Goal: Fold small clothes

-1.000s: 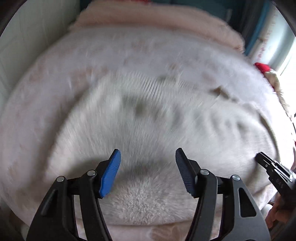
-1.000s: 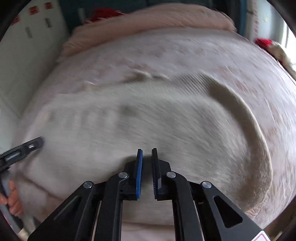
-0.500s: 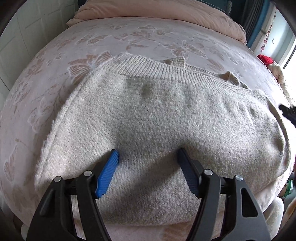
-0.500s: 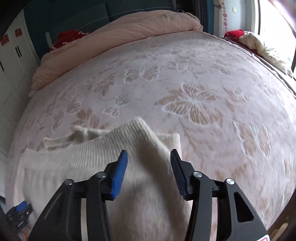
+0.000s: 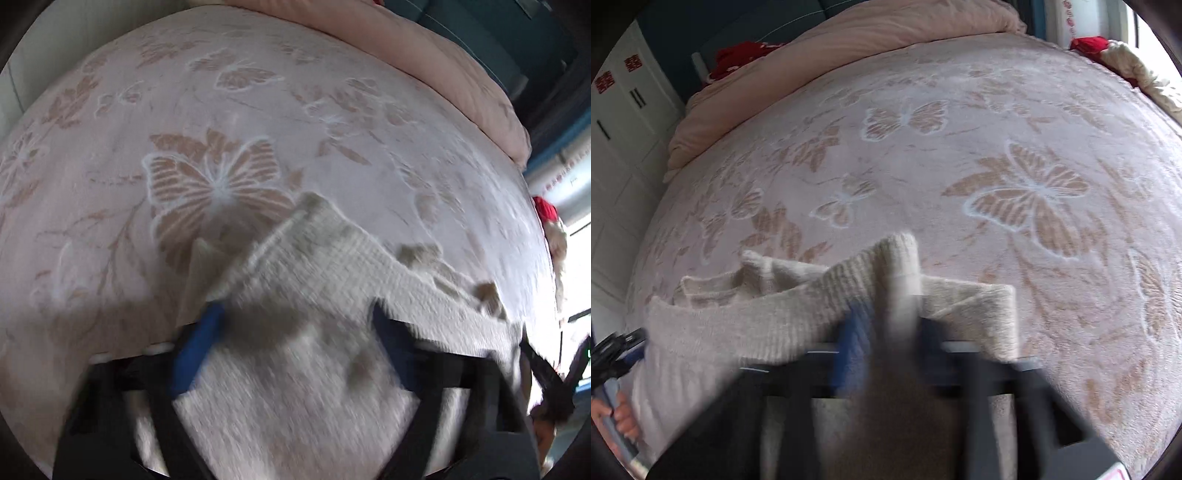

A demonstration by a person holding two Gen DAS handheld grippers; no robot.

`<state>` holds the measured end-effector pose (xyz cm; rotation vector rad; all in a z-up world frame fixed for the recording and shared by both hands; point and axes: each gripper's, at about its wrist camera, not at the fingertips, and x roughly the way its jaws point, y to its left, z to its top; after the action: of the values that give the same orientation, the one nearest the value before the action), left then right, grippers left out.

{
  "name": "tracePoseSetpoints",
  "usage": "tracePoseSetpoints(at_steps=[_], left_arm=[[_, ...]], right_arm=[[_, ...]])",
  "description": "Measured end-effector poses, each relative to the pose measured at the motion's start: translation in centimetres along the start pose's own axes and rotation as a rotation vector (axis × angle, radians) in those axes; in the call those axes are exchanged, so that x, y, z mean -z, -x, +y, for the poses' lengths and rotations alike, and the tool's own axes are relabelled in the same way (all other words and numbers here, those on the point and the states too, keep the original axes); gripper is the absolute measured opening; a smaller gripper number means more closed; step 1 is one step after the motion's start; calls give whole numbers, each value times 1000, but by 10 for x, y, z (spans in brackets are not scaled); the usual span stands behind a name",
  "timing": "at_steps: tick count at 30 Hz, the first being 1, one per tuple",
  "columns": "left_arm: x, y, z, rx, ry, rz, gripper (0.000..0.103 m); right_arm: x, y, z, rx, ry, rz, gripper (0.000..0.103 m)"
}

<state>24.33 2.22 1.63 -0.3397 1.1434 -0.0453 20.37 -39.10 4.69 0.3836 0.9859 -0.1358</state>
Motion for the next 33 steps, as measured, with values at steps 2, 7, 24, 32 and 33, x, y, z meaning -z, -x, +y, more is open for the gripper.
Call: tracePoseSetpoints(at_steps=[2, 7, 24, 32, 33], left_arm=[[-7, 3, -6, -2, -53, -24, 6], [-25, -2, 16, -102, -7, -72, 0], [-40, -30, -11, 12, -37, 38, 17], [-48, -44, 13, -69, -23, 5, 17], [-47, -38, 10, -58, -25, -2, 20]], right_arm=[[-4, 15, 0, -18, -3, -68, 6], [-15, 16, -39, 32, -96, -107, 6], [-16, -14, -19, 51, -19, -31, 7], [-21, -27, -50, 90, -142, -12, 9], [-23, -19, -46, 74, -150, -16, 11]])
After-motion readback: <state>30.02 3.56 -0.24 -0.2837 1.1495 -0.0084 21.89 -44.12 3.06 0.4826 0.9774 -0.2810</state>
